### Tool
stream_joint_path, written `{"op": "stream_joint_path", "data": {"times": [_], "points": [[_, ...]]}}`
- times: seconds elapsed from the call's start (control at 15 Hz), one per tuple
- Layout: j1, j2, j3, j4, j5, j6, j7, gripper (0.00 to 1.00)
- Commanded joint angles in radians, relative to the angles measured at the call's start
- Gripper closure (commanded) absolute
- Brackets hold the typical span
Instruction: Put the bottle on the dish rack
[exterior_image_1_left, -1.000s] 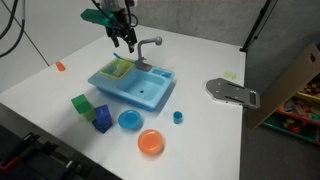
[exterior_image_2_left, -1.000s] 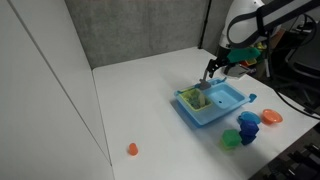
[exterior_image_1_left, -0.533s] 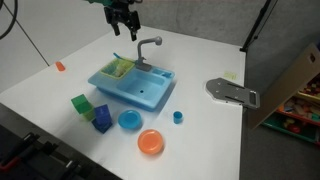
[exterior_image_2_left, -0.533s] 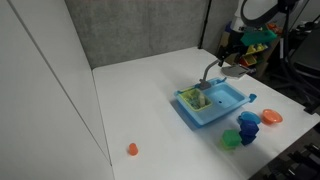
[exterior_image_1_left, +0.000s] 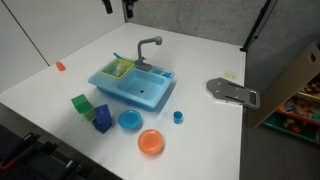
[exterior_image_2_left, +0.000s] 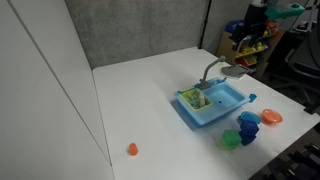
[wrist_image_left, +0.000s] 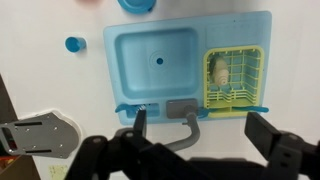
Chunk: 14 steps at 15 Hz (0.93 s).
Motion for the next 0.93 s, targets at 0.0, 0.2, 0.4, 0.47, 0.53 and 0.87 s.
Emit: {"op": "stream_joint_path", "data": {"times": [0.0,0.2,0.4,0.47,0.53,0.87], "points": [[-0.026,-0.102,0.013,-0.019,0.016,-0.095,-0.052,0.0],[-0.033,-0.171,0.009,-0.022,0.008,-0.166,-0.042,0.0],[-0.039,-0.228,0.008,-0.023,0.003,-0.208,-0.035,0.0],[-0.041,-0.241,0.008,-0.023,0.001,-0.216,-0.032,0.0],[-0.043,-0.251,0.008,-0.023,0.002,-0.223,-0.033,0.0],[-0.044,-0.238,0.011,-0.009,0.002,-0.22,-0.025,0.0]]}}
